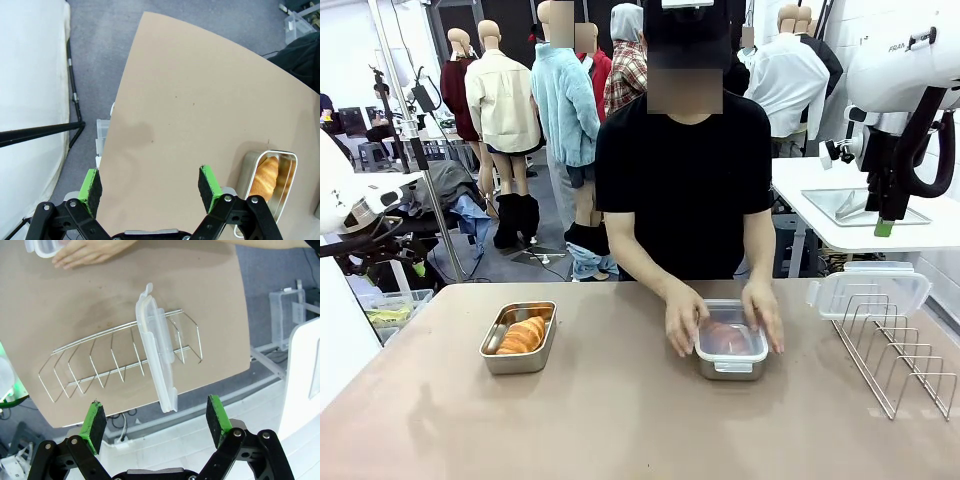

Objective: Place the bread in airtight containers.
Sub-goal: Pick up one Airtight Container lid and hand it to the human.

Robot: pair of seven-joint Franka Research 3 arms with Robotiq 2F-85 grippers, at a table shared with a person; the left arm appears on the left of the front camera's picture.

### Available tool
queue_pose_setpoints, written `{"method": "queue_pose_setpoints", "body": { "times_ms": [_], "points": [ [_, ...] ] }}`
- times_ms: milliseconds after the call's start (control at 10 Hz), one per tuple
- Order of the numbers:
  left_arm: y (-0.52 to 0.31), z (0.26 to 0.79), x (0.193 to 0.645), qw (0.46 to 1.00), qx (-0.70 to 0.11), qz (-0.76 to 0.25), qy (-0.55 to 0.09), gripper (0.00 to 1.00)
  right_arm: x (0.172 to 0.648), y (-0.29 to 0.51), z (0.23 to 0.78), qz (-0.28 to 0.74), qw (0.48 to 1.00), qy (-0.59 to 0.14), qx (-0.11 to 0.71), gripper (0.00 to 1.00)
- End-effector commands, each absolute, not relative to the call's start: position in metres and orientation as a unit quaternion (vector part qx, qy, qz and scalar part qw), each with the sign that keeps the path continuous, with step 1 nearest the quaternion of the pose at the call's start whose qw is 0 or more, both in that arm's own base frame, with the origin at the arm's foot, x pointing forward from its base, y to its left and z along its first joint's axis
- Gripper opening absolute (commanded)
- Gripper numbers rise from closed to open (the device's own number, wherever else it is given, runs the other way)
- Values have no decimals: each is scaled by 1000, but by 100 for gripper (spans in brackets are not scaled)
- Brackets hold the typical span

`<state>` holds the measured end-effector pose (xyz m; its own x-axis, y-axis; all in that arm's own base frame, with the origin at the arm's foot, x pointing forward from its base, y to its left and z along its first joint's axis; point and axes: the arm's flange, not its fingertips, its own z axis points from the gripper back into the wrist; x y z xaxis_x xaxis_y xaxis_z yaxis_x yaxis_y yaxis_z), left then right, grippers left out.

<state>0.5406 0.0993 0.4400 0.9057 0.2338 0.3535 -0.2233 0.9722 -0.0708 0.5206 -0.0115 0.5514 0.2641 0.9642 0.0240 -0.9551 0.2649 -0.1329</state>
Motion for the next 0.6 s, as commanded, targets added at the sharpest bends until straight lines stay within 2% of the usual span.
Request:
{"method": "queue_pose_setpoints", "body": {
  "times_ms": [0,500],
  "points": [
    [101,442,540,976,-9,116,-186,100,520,-10,554,599,798,-42,-48,99],
    [101,442,540,976,-9,116,-186,100,520,-10,554,599,798,-42,-48,99]
  ]
}}
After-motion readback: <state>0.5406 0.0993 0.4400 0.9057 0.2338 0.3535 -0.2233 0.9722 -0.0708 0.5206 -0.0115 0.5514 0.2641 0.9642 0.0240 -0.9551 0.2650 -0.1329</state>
